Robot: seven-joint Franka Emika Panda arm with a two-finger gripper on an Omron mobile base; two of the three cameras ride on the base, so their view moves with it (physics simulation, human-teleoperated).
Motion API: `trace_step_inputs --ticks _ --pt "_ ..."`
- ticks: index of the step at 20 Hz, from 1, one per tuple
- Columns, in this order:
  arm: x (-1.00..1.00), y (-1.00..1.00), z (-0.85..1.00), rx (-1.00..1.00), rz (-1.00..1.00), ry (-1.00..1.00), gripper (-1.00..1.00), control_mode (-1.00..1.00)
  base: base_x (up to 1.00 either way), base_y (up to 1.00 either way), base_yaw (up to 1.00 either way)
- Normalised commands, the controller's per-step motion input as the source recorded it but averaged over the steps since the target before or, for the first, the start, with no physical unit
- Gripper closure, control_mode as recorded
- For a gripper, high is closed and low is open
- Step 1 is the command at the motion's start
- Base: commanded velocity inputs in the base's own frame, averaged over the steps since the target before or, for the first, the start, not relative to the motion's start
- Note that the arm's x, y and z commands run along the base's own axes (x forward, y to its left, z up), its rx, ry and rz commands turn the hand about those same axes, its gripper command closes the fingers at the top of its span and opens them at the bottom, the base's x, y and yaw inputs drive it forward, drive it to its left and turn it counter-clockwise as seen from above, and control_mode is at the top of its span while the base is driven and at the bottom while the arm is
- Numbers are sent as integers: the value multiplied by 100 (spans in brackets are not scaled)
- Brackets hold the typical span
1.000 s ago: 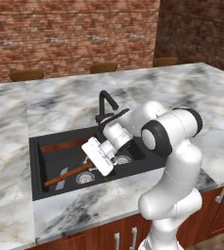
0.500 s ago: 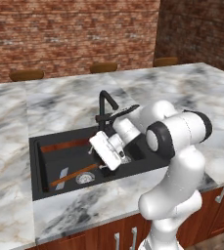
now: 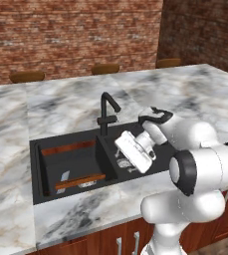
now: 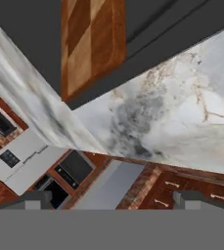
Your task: Move the cutting board and knife to the sink. Then move spray from the cabinet to the counter.
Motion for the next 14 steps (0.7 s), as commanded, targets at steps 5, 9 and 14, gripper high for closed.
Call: trace_step_inputs --ticks 5,9,14 --pt "-69 3 100 -23 1 -5 -100 -100 0 0 0" --pt "-61 18 100 -34 11 -20 -100 -100 0 0 0" --pt "-73 0 99 -56 20 -37 -100 -100 0 0 0"
